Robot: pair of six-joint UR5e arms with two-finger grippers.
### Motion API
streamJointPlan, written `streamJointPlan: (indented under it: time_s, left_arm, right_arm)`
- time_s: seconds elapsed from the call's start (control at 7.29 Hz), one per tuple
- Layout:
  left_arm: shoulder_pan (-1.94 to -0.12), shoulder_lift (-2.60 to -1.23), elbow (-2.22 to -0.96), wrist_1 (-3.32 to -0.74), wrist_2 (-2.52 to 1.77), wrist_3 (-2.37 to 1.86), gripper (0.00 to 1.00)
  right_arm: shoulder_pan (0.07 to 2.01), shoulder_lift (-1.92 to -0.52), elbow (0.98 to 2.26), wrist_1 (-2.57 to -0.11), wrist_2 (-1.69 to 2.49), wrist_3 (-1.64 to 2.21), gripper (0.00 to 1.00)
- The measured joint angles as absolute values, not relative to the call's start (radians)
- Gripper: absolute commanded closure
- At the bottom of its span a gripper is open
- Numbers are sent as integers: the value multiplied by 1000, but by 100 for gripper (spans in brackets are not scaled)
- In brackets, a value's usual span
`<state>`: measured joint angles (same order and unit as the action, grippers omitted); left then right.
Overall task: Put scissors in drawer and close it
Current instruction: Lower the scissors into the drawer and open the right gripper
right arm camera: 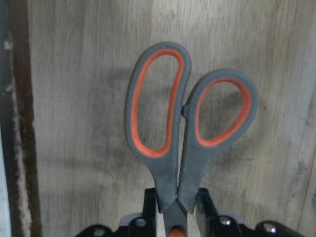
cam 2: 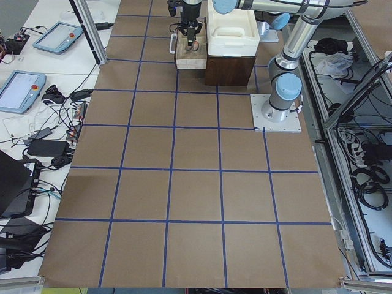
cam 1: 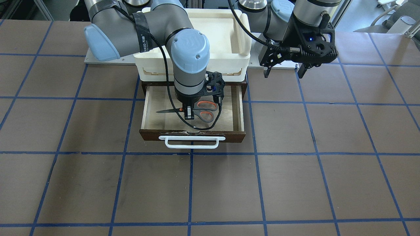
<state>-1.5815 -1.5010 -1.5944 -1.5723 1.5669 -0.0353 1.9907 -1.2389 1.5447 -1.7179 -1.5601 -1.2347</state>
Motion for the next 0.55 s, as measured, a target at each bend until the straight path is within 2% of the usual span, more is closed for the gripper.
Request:
streamJointPlan:
  time_s: [0.14,0.41,0.55]
  left_arm:
    - [-1582,-1500,-1594,-1572,1568,-35,0]
    - [-1582,-1501,-1594,-1570,1568,-34,0]
    - [-1582,-1501,-1594,-1570,1568,-34,0]
  right_arm:
    - [1991,-1239,1546,-1718,-1560,-1234,44]
    - [1991,-1240,1547,-1722,-1560,-1235,1]
    - [1991,-1240,1546,-1737,-1561,-1236,0]
